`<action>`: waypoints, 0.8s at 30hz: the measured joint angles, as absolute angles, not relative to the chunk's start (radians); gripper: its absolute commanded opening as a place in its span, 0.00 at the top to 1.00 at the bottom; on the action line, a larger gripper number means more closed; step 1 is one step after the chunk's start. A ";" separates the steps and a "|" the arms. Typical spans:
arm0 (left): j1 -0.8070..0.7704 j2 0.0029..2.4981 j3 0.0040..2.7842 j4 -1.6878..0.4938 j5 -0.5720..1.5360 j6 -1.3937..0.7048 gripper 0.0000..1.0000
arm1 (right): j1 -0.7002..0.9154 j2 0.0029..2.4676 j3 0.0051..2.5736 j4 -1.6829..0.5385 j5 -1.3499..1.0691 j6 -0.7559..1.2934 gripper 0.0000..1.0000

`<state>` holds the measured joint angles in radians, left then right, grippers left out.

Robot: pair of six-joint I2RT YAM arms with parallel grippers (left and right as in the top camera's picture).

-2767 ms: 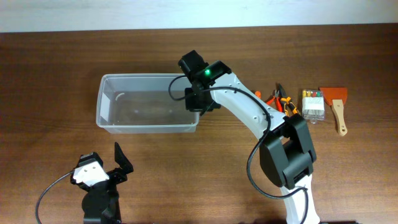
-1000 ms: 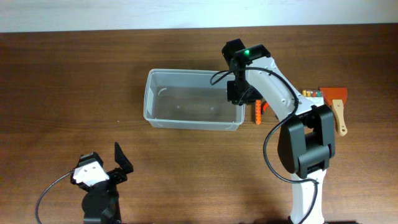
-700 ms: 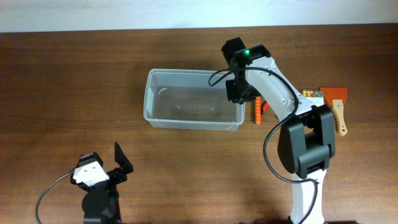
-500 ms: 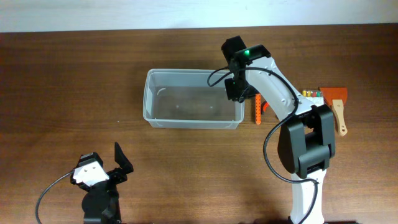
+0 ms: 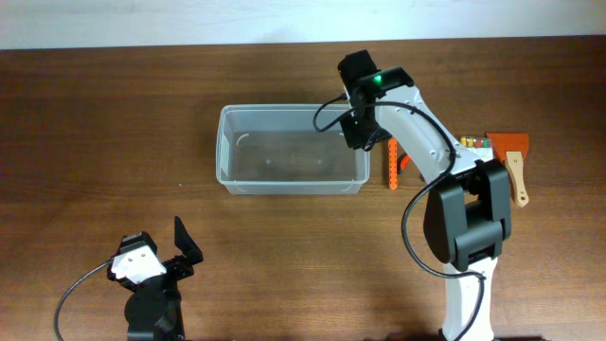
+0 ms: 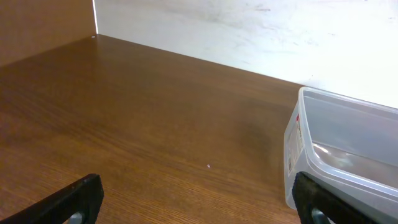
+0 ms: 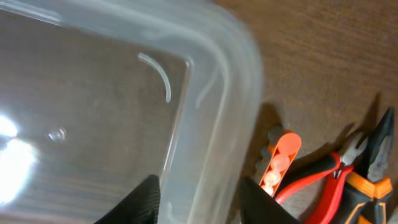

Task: Pack container
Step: 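Release the container and move the right gripper to the orange scraper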

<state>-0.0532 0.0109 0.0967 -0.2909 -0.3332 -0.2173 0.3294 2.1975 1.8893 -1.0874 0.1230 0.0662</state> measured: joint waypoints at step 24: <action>-0.053 0.011 0.097 -0.291 -0.333 -0.217 0.01 | -0.377 2.100 2.185 -1.143 0.074 -0.046 0.01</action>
